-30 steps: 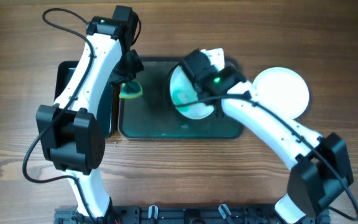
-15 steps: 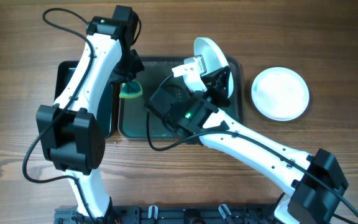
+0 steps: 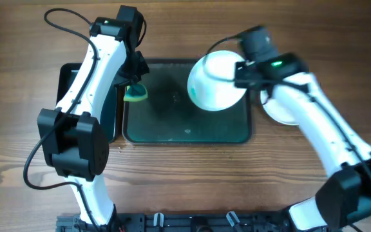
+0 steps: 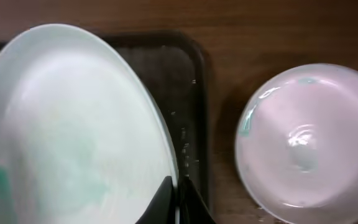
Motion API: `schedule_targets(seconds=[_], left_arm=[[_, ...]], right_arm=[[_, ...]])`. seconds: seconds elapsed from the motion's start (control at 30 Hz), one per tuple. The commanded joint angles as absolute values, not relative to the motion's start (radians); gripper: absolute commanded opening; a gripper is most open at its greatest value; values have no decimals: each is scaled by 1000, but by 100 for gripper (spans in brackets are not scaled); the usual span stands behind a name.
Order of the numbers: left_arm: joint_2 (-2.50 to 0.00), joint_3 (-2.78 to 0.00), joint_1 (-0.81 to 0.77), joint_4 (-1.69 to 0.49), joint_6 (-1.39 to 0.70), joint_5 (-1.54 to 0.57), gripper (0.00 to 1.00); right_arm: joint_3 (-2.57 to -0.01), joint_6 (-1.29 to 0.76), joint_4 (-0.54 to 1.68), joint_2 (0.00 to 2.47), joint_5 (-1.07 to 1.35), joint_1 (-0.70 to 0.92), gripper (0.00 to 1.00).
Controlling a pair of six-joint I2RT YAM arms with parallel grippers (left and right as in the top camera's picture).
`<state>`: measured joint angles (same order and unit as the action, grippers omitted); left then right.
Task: Clean dirty plates on tray and stack at the side
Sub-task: 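Carry the last plate right and stack it on the plate pile, then lower the sponge into the black tray and open the left gripper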
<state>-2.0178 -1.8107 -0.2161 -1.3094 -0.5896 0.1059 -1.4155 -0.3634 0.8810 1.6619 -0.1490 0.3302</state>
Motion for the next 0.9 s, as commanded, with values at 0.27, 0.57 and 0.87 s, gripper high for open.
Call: schedule_targets(seconds=[0.27, 0.57, 0.87], left_arm=[[-2005, -1820, -220, -1310, -607, 97, 4], [-1967, -1820, -144, -1359, -461, 98, 4], [-1960, -1665, 97, -1289, -104, 98, 4]], right_arm=[[-1158, -397, 852, 1627, -131, -267, 4], [-1192, -361, 861, 1624, -23, -266, 82], [-1271, -225, 876, 1610, 221, -64, 90]])
